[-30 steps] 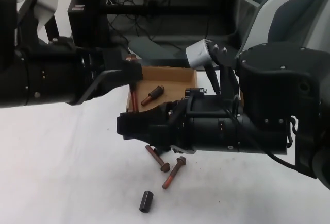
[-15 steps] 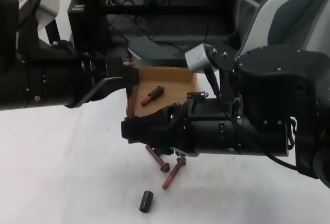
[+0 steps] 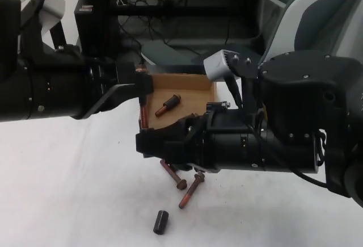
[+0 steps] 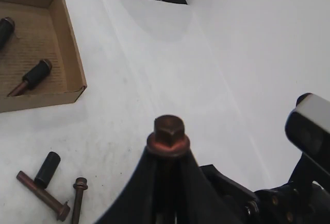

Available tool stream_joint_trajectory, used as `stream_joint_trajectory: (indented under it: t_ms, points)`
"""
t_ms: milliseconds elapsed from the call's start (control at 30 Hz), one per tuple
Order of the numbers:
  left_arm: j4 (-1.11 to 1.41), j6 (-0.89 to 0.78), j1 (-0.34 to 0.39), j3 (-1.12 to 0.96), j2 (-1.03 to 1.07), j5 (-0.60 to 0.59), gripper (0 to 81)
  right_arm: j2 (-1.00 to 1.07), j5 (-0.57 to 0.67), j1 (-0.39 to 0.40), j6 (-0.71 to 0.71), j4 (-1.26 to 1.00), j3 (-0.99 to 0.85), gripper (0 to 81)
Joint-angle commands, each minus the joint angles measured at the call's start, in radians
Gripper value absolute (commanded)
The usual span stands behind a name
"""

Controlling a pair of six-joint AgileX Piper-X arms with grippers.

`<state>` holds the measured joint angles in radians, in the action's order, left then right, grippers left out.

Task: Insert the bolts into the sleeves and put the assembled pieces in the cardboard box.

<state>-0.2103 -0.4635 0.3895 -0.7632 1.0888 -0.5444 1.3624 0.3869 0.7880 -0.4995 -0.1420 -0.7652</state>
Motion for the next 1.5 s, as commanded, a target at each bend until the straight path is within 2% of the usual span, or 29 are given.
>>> stream_joint_trajectory:
  t_ms: [0, 533, 933, 1467]
  points:
    - [0.005, -0.003, 0.005, -0.009, -0.004, -0.002, 1.7, -0.005, -0.007, -0.002, 0.008, -0.019, -0.013, 0.4]
    - [0.003, -0.003, 0.005, -0.009, -0.004, -0.033, 1.7, -0.005, -0.042, -0.004, 0.004, -0.056, -0.018, 0.4]
    - [-0.085, 0.022, 0.005, -0.009, -0.004, -0.033, 1.7, -0.005, -0.045, -0.05, 0.004, -0.056, -0.018, 0.4]
    - [-0.078, 0.026, 0.097, -0.009, -0.004, -0.047, 1.7, -0.005, -0.032, -0.05, 0.004, -0.056, -0.018, 0.4]
